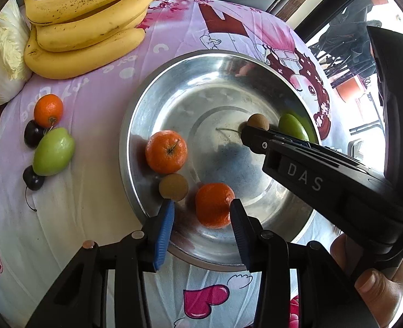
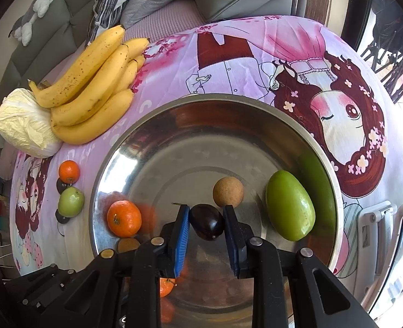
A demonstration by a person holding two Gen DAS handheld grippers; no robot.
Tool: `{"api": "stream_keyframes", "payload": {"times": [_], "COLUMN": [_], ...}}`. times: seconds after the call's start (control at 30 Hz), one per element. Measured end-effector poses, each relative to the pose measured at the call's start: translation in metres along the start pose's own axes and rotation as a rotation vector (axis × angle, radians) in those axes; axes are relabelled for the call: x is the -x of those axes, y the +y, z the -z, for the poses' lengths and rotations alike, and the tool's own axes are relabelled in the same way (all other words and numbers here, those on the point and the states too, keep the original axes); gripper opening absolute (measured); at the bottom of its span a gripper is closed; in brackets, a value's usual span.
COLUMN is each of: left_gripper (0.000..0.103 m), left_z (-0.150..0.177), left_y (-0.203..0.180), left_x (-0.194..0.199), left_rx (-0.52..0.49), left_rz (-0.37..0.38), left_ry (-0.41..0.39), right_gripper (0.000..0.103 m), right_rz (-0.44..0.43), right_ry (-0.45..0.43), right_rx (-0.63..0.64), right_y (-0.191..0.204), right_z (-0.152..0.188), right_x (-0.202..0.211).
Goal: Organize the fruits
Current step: 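Open the left tool to drop the tangerine while the right tool releases the dark cherry, then withdraw both open tools from the bowl toward the remaining fruit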
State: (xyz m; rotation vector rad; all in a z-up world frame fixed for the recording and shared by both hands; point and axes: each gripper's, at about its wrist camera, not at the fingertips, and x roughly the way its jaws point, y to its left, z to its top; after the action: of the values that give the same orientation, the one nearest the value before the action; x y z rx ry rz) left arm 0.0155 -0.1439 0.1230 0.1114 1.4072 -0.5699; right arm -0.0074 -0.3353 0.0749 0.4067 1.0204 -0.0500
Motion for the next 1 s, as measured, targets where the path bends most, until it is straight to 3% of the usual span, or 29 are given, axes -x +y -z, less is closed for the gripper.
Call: {"api": "stream_keyframes", "payload": {"times": [0.1,0.33,0.6,0.8,1.0], "left_gripper": [0.044,0.044,0.044,0.045,0.046], "left_z": [-0.001,-0.004,-0.004,0.003,0.01], "left_y": [0.003,0.022,0.088,0.128,0.145], "left_x": [0.004,0.026,0.039,0.041,0.04], "left_rx": [0.011,0.066,0.257,0.372,0.42], "left_rz": [0.005,0.014,-0.096,-0.125,-0.14], "left_ry": [-0.005,-0.06,-0.108,-0.108,-0.1], "right_gripper": [0.038,0.038,0.038,0.038,0.042], "right_rz": [0.004,-0.007,-0.015,-0.023,-0.027], "right_ry": [-0.011,-0.037,-0.025,-0.021,-0.028], "right_rx": [-0.001,0.002,0.044,0.088,0.109], "right_y": [-0.001,0.003,0.021,0.036,0.042], "right_z": [0.0,-0.001,0.002,0.005,0.007], "right_x": [0.004,0.014,0.014,0.013,0.015]}}
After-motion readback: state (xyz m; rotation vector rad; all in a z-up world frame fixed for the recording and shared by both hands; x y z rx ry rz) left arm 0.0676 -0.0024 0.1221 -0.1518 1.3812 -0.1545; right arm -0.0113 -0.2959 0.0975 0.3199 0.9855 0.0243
